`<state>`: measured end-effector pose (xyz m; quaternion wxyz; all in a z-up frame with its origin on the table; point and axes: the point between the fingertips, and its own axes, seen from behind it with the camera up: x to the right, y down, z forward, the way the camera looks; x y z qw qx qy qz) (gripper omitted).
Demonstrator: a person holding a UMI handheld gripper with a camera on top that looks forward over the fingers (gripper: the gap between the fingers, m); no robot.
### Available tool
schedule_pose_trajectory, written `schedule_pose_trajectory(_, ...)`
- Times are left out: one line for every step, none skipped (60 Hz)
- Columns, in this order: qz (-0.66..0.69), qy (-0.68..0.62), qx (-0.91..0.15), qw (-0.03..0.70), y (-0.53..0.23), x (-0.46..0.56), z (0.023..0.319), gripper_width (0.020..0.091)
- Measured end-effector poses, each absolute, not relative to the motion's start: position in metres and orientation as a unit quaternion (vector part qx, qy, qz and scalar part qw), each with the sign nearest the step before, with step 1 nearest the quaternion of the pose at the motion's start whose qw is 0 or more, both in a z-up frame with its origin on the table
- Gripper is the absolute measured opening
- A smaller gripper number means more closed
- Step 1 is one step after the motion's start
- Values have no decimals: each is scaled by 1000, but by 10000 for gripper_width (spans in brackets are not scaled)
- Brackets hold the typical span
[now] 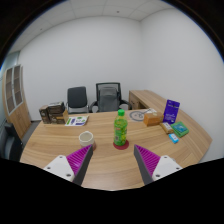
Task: Pour water
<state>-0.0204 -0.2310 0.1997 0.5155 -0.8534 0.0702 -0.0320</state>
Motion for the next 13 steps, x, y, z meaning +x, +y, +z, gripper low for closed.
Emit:
schedule_pose_trajectory(-31, 68, -852, 518, -232, -23, 203, 853)
schedule_pose_trajectory(-30, 67, -850, 521, -233, -24, 206, 853)
schedule_pose_trajectory(-28, 65, -849, 524, -233, -26, 209, 855)
schedule_pose_trajectory(-27, 64, -847, 527, -234, -28, 212, 855)
schedule_pose_trajectory(-27, 63, -845, 531, -235, -29, 214, 856)
schedule_pose_trajectory(-27, 61, -843, 534, -235, -30, 217, 858)
schedule_pose_trajectory(-28, 60, -841, 537, -235, -30, 219, 856)
schedule_pose_trajectory(-29, 59, -839, 540, -236, -31, 222, 857)
schedule_pose_trajectory(-30, 59, -838, 542, -236, -31, 224, 858)
schedule_pose_trajectory(-30, 58, -837, 544, -236, -31, 225, 855)
schedule_pose_trajectory(-31, 56, -836, 545, -236, -32, 226, 854)
schedule_pose_trajectory(-32, 54, -836, 546, -236, -32, 227, 853)
schedule_pose_trajectory(-33, 52, -835, 547, -236, -31, 227, 854)
